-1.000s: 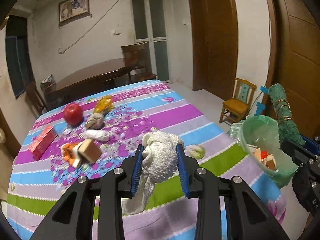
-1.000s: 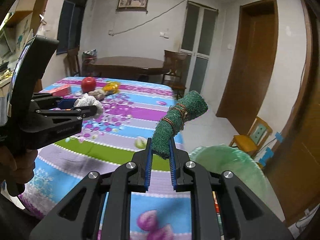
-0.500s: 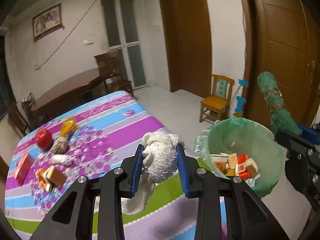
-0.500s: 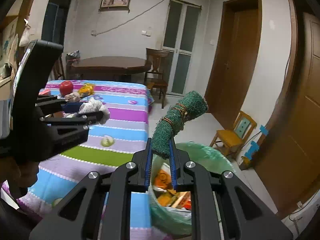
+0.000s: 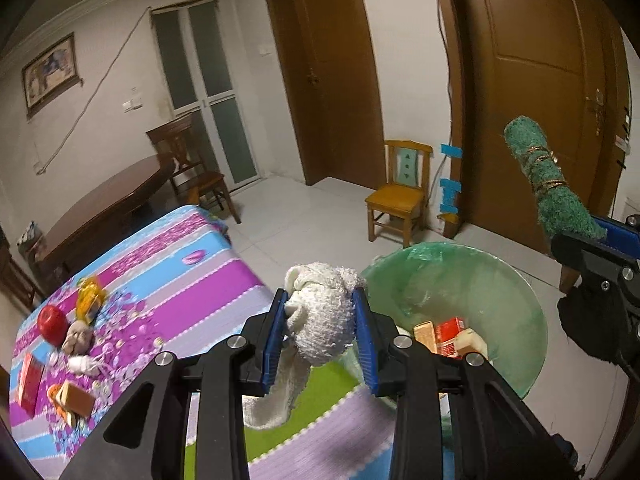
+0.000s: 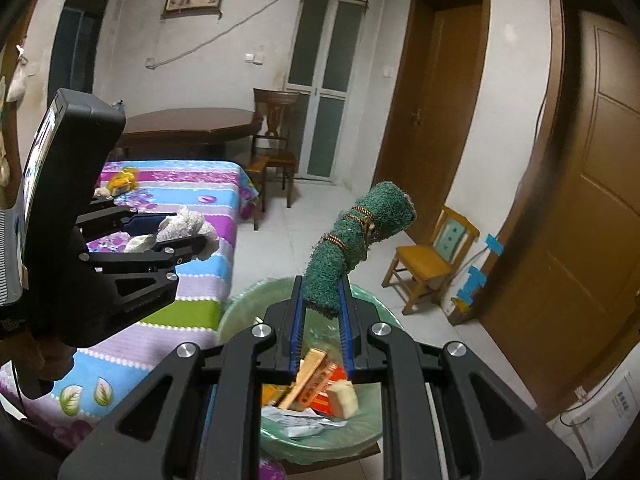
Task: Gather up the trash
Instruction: 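Open both grippers to drop the towel and scrubber into the basin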
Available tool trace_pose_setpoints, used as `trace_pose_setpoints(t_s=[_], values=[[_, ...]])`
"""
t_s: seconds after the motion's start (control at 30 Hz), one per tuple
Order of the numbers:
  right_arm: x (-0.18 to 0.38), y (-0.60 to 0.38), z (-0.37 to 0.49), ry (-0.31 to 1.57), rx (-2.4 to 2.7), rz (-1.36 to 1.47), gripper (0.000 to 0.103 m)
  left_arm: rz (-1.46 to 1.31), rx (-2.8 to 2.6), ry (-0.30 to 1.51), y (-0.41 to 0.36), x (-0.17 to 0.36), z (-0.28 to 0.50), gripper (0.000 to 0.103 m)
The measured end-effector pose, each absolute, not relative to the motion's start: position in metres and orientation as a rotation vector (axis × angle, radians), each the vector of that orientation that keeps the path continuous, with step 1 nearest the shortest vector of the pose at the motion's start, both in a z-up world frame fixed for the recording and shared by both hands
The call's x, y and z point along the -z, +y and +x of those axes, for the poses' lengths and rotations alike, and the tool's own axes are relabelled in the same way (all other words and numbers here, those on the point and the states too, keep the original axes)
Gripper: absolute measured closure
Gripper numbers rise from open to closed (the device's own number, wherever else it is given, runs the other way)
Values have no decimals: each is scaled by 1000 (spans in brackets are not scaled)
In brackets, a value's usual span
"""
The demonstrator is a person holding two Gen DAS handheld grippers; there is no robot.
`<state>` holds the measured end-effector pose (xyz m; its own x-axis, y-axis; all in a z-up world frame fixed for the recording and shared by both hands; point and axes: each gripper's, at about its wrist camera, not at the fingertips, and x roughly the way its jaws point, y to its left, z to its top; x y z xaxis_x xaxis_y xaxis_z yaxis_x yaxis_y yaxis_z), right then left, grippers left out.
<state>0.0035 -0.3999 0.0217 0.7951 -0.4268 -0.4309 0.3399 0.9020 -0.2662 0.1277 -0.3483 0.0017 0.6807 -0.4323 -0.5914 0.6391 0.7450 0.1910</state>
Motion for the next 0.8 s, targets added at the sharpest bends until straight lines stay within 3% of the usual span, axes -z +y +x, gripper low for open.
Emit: trace_pose_setpoints(t_s=[0.8], values=[[-5,-451,4,573,455,-69,89,476,748,633,-417,38,132,69]])
